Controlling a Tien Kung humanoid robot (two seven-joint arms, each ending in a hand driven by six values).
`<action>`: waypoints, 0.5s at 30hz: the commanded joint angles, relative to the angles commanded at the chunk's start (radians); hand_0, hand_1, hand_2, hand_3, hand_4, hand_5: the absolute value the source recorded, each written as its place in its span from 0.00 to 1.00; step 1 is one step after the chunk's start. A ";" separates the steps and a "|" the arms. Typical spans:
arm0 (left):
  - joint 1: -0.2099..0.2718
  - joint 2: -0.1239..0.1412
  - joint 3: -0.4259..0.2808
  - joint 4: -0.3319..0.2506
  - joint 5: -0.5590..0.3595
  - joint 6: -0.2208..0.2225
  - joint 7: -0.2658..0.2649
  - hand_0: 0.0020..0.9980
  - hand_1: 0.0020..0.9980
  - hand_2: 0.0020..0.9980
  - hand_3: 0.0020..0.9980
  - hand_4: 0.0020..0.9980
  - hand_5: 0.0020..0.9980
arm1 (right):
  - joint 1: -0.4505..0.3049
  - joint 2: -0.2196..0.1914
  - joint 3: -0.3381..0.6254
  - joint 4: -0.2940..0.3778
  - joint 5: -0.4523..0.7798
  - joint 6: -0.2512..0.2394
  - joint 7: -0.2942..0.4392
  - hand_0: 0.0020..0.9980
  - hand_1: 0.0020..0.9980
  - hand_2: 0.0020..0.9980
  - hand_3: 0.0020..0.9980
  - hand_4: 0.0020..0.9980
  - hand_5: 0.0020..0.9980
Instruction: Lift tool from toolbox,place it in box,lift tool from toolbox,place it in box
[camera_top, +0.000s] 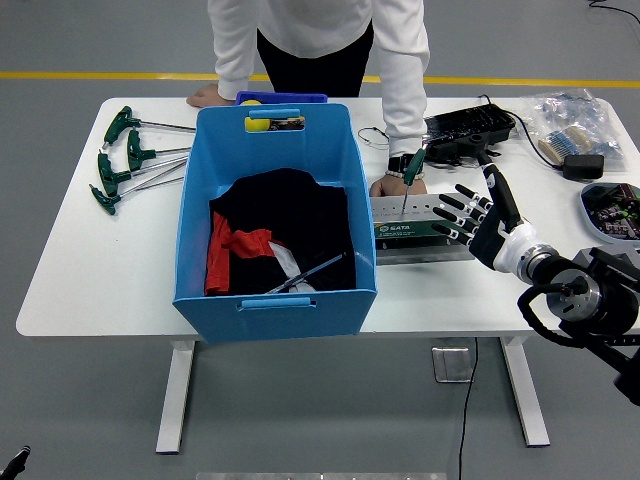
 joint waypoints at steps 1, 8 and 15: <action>-0.001 0.000 0.001 0.000 0.000 -0.001 0.000 0.88 0.90 0.90 0.75 0.70 0.77 | 0.001 0.002 -0.002 -0.005 0.002 0.001 0.000 0.47 0.56 0.75 0.94 1.00 0.87; -0.005 0.003 -0.002 0.000 0.010 -0.001 0.001 0.88 0.90 0.90 0.75 0.70 0.77 | 0.006 0.015 -0.012 -0.013 0.006 0.006 0.000 0.47 0.56 0.75 0.94 0.99 0.86; -0.003 0.002 -0.004 0.000 0.009 -0.001 0.002 0.88 0.90 0.90 0.75 0.70 0.77 | 0.017 0.030 -0.031 -0.021 0.014 0.012 -0.001 0.47 0.56 0.75 0.94 0.99 0.86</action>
